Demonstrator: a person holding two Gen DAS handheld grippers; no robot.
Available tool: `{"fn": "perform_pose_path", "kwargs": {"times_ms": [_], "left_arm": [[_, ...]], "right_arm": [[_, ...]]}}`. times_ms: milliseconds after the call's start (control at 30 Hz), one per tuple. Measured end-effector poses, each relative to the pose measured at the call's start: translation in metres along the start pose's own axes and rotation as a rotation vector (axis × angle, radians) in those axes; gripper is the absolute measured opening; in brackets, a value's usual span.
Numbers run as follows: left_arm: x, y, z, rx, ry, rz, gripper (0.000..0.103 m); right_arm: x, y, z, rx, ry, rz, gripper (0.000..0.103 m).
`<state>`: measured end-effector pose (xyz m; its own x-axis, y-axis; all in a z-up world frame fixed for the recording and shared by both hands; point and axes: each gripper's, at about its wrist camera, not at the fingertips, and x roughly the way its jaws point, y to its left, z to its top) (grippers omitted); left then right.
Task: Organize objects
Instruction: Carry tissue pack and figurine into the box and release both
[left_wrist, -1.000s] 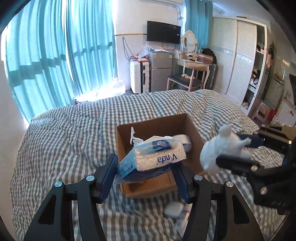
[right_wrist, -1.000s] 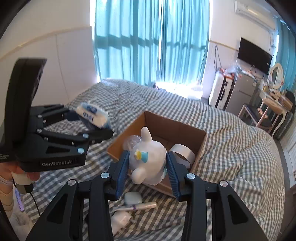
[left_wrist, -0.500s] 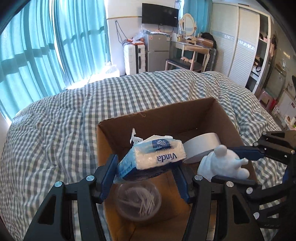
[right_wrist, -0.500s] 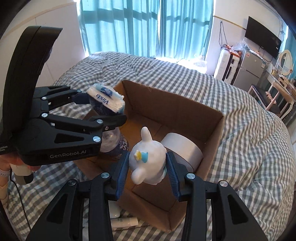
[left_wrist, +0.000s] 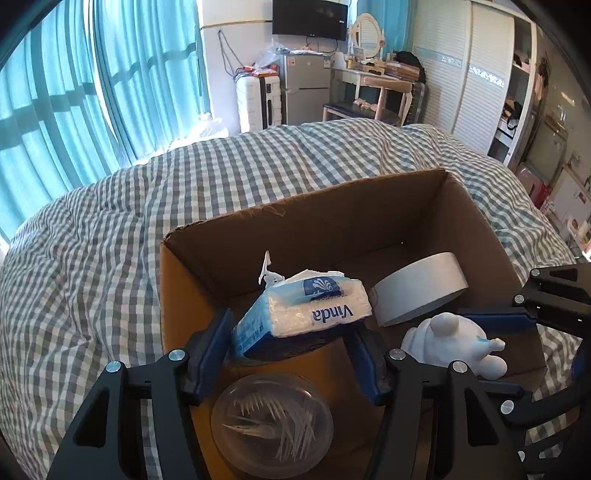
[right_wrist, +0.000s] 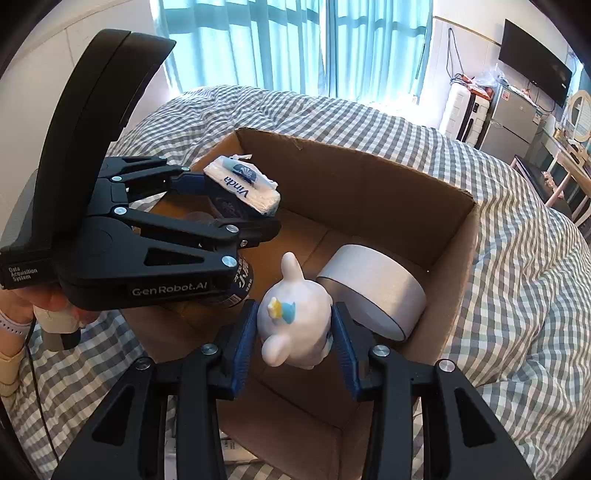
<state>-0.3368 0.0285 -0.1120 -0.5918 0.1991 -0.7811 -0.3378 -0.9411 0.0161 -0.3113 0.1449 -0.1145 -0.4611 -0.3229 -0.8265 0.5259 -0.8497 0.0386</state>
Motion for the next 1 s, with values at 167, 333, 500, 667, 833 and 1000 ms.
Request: {"fn": "perform_pose_path", "kwargs": {"times_ms": [167,333,500,667,833,1000], "left_arm": [[-0.013,0.0,0.005,-0.031,-0.014,-0.008,0.084],[-0.038,0.004,0.012,-0.076,-0.018,-0.03,0.084],[-0.081,-0.002,0.016,-0.068,-0.067,-0.004,0.093],[-0.118,-0.011,0.011,-0.051,-0.099,0.013,0.097],[-0.147,-0.021,-0.007,-0.027,-0.103,0.059,0.098],[-0.179,-0.035,-0.036,-0.02,-0.139,0.149,0.1]], "right_arm": [[-0.018,0.004,0.001,0.001,-0.044,-0.014,0.063],[-0.047,0.01,-0.002,0.003,-0.082,-0.025,0.063],[-0.086,0.018,-0.002,-0.019,-0.136,-0.038,0.068],[-0.123,0.035,-0.011,-0.039,-0.186,-0.064,0.074],[-0.155,0.049,-0.027,-0.05,-0.217,-0.075,0.08],[-0.178,0.058,-0.043,-0.059,-0.231,-0.079,0.083]]}}
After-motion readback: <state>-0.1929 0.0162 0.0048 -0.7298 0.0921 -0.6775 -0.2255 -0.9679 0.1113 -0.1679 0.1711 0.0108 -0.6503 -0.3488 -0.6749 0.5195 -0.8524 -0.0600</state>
